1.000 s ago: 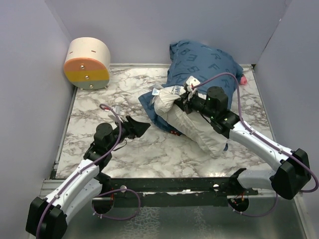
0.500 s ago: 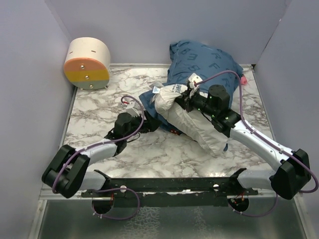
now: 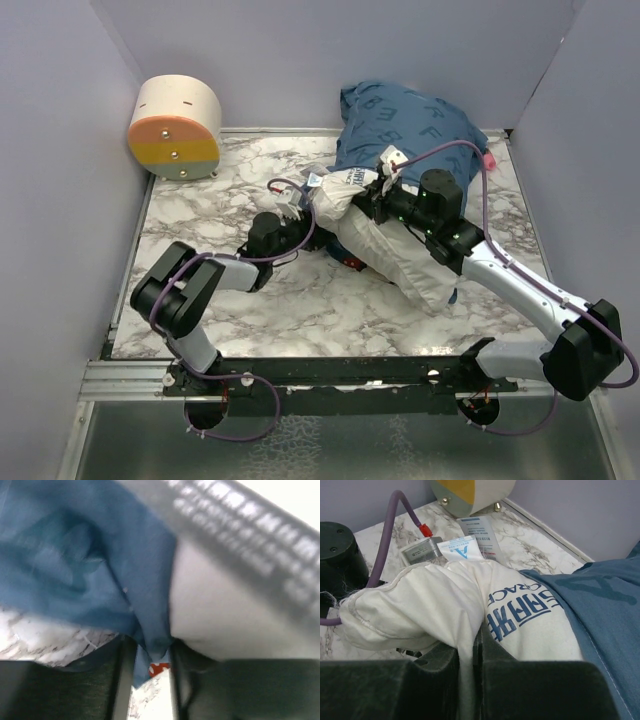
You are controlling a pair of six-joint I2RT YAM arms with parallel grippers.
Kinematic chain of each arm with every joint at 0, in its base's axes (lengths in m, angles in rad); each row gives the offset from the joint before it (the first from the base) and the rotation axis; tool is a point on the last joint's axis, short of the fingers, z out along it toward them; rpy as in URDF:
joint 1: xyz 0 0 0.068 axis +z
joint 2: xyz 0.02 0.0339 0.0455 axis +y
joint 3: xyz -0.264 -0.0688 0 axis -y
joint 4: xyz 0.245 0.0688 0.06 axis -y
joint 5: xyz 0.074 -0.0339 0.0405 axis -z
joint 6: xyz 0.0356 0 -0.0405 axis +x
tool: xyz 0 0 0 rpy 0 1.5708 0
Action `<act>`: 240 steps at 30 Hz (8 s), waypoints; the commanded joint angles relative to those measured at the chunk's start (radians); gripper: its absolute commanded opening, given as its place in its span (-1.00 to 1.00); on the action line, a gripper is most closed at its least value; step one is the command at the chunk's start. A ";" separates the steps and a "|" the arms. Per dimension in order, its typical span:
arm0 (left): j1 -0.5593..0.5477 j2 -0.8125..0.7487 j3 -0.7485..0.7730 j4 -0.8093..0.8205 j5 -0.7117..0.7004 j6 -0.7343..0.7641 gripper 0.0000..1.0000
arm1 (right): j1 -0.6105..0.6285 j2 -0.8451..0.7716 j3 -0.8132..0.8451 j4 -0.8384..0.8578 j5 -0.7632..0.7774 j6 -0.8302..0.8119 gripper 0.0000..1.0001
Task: Put the pillow into the pillowcase
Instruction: Stuff the pillow into the pillowcase.
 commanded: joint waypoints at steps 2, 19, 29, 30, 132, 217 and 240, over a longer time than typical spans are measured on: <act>0.002 0.110 0.060 0.186 0.147 -0.012 -0.85 | -0.031 -0.040 0.051 0.086 0.040 0.008 -0.99; 0.007 -0.769 0.132 -0.704 0.124 0.185 -1.00 | 0.039 0.337 0.319 -0.442 0.233 -0.125 -0.99; 0.009 -0.956 0.243 -1.042 0.118 0.170 -1.00 | -0.085 0.460 0.301 -0.408 0.626 -0.095 -0.99; 0.009 -0.984 0.235 -1.070 0.111 0.161 -1.00 | -0.100 0.448 0.296 -0.401 0.627 -0.100 -0.99; -0.129 -0.674 -0.228 -0.607 0.243 -0.149 -0.82 | -0.029 0.306 -0.216 0.055 0.109 0.050 -0.65; 0.248 -0.381 0.056 -0.653 0.809 0.738 -1.00 | 0.077 -0.086 -0.358 0.274 0.273 -0.175 -0.99; -0.002 -0.541 -0.169 -0.472 0.115 0.066 0.60 | 0.069 -0.098 -0.337 0.253 0.260 -0.143 -0.98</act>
